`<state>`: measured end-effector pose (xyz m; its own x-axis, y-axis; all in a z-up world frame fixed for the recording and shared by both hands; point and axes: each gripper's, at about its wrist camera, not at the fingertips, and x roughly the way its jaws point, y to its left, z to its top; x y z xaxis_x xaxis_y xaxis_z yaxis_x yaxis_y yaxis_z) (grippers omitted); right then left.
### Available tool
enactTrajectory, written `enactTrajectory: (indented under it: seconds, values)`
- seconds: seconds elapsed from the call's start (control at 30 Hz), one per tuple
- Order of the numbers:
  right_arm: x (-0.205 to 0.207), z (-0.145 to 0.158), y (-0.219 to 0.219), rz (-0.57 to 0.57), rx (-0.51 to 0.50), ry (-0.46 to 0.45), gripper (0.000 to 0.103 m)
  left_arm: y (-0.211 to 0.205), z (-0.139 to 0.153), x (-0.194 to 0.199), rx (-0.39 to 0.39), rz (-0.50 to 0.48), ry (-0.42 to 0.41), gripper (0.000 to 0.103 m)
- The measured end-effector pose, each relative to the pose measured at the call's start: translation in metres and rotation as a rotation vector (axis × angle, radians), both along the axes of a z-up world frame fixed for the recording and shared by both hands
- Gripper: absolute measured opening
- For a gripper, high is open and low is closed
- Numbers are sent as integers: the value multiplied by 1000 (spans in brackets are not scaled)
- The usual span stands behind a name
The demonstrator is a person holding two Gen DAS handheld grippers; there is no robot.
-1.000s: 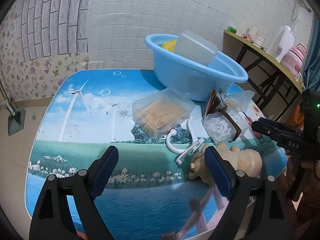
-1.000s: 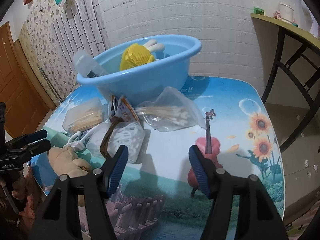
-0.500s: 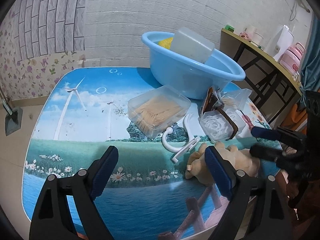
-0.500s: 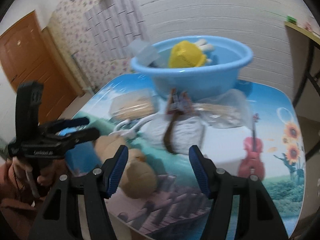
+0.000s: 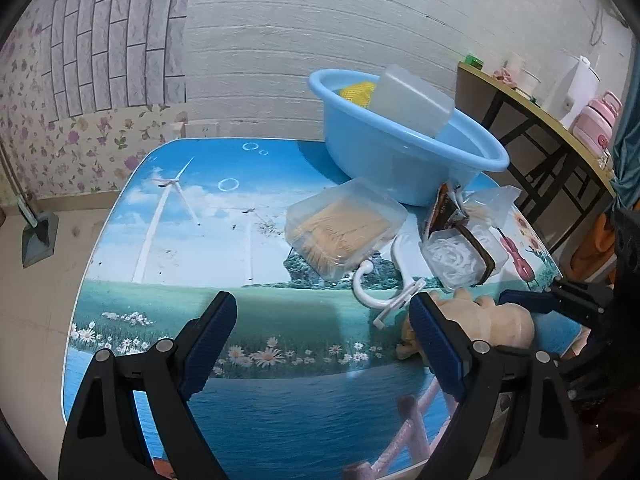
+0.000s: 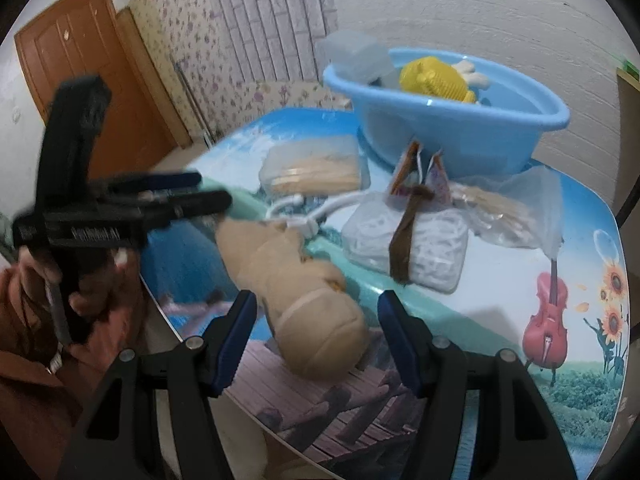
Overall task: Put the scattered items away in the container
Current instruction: 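Grasp the tan plush with right gripper while left moves toward the white hook, then grasp the white plastic hook with left gripper while right holds the tan plush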
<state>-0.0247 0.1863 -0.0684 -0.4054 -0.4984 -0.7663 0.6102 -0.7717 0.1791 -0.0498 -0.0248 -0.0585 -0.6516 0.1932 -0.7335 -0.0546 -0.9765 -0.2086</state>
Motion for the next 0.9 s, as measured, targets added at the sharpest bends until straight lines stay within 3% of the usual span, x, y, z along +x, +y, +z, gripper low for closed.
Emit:
enactTrajectory:
  seconds: [0.03,0.1,0.33,0.5,0.6,0.73,0.9]
  values:
    - [0,-2,0,-1,10,2,62,0,0,0,0,2,-2,88]
    - [-1,-3,4,7,-26,-18,49,0,-1,1,-4,0,-3,88]
    - [-4,15,29,-13,-83,33,48,12,-3,1,-20,-34,-9,88]
    - [-9,33,66,-132,-164,77,48,23,-7,-1,-21,-67,-26,88]
    - [-13,38,82,-213,-159,107,48,34,-10,-6,-29,-93,-39,88]
    - [-20,31,89,-293,-128,87,48,46,-14,-15,-28,-102,-63,88]
    - [-20,23,93,-300,-136,62,48,58,-16,-22,-40,-135,-68,88]
